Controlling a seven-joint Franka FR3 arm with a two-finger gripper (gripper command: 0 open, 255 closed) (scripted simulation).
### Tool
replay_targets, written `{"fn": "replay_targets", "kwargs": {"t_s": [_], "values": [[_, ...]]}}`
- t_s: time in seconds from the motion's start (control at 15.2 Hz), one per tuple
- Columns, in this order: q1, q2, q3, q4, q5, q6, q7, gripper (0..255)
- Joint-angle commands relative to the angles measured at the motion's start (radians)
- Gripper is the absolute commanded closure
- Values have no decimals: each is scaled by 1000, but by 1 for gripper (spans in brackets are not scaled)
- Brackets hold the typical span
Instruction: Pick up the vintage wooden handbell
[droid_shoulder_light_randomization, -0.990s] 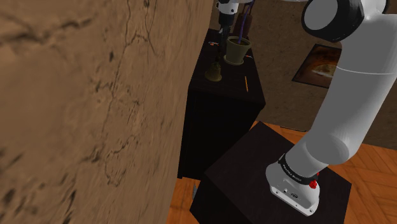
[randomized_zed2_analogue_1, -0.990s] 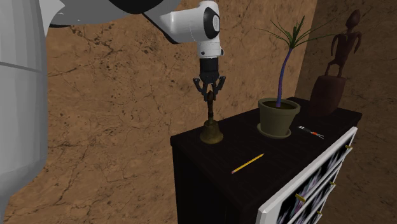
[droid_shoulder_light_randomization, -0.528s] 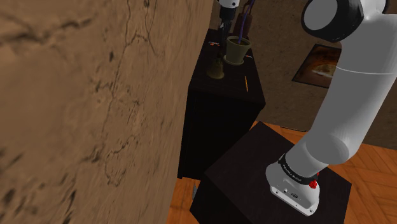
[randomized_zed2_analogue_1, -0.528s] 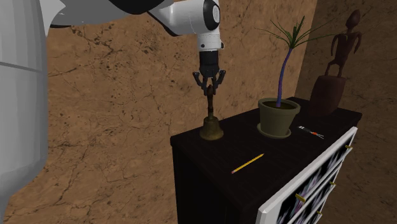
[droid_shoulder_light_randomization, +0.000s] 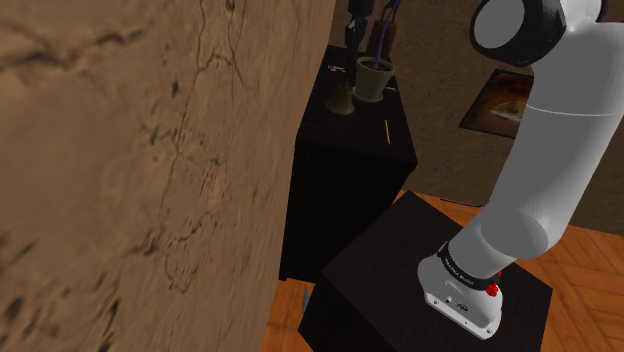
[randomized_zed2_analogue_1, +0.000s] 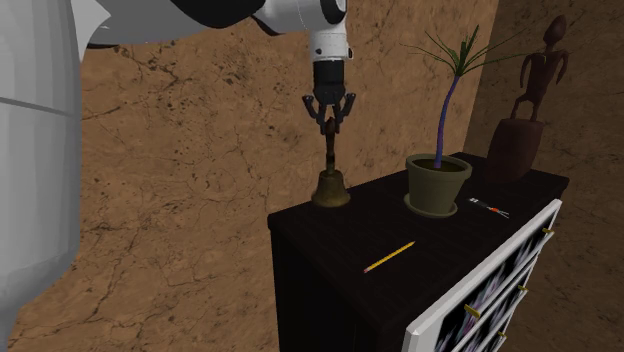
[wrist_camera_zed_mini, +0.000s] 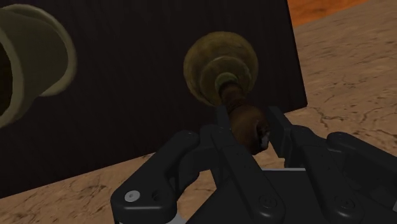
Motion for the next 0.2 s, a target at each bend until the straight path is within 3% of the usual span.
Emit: {"fn": "replay_targets", "kwargs": {"t_s": [0.0, 0.13], "values": [[-3, 3, -1, 33, 1, -29, -3, 255], [-3, 4, -1, 36, 1, -32, -3, 255]]}}
